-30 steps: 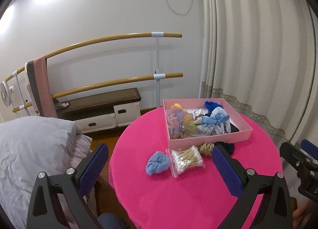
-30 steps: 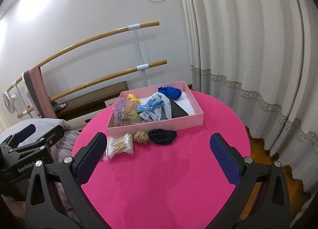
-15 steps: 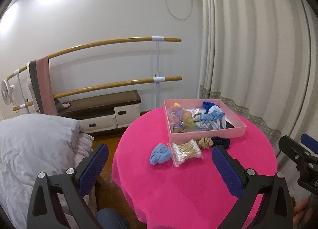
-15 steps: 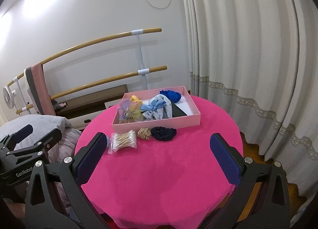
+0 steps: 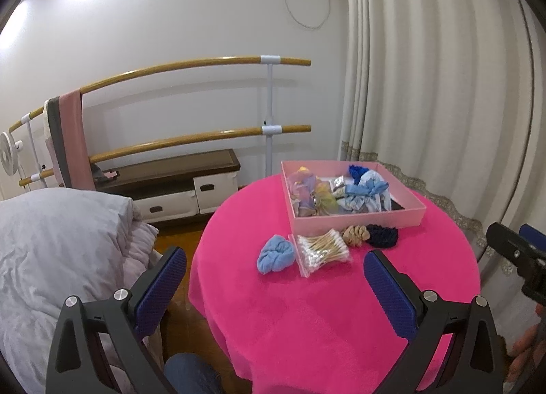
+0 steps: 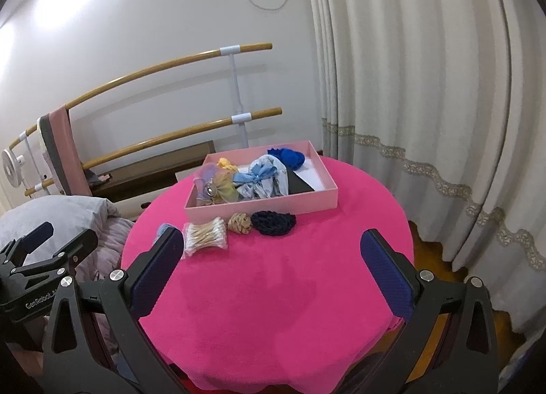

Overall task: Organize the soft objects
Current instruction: 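Withdraw both tools from the box and move toward the remaining items, then grasp the light blue towel with the left tool while the right tool grasps the navy crocheted item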

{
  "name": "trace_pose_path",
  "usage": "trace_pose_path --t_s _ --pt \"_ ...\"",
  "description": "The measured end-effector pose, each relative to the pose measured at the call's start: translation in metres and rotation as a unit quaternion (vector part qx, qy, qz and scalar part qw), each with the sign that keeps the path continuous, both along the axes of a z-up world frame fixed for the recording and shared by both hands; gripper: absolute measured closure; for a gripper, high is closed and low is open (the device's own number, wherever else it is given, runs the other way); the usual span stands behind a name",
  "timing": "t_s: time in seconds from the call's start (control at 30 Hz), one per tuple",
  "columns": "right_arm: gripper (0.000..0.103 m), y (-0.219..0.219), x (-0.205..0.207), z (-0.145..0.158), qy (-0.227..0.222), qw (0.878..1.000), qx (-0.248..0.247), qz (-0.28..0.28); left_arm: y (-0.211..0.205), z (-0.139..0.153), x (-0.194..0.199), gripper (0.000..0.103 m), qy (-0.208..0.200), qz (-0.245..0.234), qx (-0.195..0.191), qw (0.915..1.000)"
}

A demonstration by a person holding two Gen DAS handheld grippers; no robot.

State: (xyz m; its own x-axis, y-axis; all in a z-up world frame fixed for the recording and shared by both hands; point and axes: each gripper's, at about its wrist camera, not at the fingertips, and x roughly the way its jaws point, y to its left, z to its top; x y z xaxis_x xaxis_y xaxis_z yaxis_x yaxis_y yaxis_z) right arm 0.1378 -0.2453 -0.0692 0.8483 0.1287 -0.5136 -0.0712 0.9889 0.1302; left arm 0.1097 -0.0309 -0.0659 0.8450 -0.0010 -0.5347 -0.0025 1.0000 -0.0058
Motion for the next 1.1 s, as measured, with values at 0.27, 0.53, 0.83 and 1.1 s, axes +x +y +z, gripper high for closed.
trace_pose_path --t_s 0.27,0.53,0.83,1.1 --pt "0.000 -0.011 0.029 -0.027 0.040 0.999 -0.001 -0.008 0.007 -0.036 0.041 0.000 0.045 0.004 0.006 0.9990" --pt "0.000 -0.011 0.064 -0.044 0.069 0.998 0.000 -0.008 0.017 -0.062 0.095 0.000 0.076 0.005 0.008 0.9970" --pt "0.000 -0.005 0.105 -0.071 0.111 0.994 0.001 0.003 0.018 -0.102 0.166 0.001 0.105 0.001 0.015 0.9944" --pt "0.000 -0.007 0.133 -0.096 0.146 0.989 -0.003 0.002 0.016 -0.135 0.223 0.002 0.133 0.001 0.007 0.9912"
